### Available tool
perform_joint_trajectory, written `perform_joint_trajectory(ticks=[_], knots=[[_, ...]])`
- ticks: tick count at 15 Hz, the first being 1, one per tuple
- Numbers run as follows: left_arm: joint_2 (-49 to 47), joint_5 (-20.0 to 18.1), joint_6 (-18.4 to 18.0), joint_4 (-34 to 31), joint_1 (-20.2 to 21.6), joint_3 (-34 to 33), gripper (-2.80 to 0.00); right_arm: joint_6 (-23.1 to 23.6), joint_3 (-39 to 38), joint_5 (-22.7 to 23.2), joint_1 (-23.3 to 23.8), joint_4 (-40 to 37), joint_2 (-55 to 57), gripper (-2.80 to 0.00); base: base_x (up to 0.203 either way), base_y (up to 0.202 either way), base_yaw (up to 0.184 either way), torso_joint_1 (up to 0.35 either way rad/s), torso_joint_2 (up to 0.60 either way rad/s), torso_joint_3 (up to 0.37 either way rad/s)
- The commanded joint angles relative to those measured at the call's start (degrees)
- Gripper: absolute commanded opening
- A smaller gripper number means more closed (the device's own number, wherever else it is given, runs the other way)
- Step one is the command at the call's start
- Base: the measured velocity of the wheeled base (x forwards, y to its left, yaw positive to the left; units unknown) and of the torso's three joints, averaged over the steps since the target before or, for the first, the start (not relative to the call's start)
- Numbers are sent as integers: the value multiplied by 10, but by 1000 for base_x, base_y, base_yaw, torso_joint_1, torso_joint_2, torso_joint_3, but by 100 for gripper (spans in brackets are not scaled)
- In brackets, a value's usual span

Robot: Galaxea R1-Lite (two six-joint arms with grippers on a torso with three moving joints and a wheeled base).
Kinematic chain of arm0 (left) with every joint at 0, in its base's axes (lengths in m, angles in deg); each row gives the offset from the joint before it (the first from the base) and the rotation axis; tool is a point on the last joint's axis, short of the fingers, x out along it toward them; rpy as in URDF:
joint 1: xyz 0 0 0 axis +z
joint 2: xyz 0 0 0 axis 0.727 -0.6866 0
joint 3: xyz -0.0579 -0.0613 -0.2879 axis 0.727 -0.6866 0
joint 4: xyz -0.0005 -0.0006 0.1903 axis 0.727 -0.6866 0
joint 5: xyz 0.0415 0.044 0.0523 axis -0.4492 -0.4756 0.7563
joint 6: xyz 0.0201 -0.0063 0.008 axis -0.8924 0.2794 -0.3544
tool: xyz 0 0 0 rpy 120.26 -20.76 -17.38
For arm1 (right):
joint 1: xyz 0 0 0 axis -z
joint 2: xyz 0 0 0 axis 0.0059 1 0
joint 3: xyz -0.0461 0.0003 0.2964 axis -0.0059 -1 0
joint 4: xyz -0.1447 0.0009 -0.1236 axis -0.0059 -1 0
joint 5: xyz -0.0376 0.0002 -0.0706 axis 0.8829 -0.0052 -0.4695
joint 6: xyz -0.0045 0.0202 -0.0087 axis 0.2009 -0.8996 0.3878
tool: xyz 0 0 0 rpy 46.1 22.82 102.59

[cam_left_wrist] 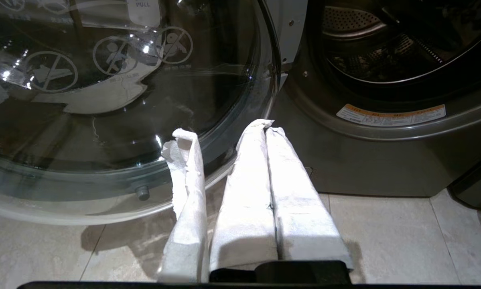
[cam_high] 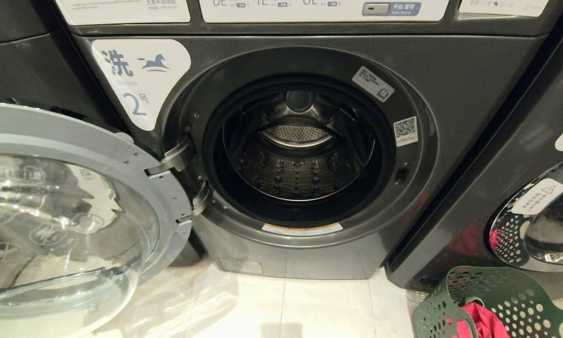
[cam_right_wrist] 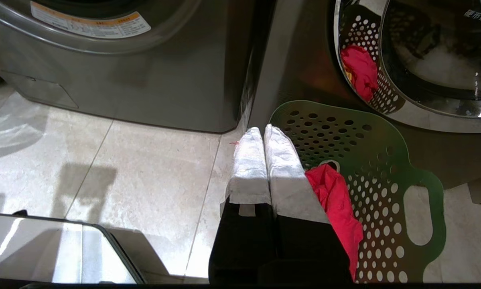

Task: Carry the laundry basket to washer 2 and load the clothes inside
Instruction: Place the clothes into the washing machine

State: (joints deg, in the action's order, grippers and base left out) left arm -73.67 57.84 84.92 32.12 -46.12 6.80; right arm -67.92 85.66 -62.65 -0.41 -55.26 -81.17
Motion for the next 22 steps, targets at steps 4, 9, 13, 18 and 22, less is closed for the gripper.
perform_joint_trajectory(ticks=[4,9,13,18,22], knots=[[-1,0,-1,0,0,-23,-280,1,0,1,0,-1,0,-280,0,0,0,1,1,-201],[-1,1,-1,0,0,-23,-280,1,0,1,0,-1,0,-280,0,0,0,1,4,-198],[-1,0,0,0,0,-23,-280,2,0,0,0,-1,0,-280,0,0,0,3,2,-195],[-1,0,1,1,1,-23,-280,-3,1,1,0,-1,0,-280,0,0,0,2,2,-77],[-1,1,2,1,0,-23,-280,4,1,-2,-1,-2,0,-280,0,0,0,0,0,0]])
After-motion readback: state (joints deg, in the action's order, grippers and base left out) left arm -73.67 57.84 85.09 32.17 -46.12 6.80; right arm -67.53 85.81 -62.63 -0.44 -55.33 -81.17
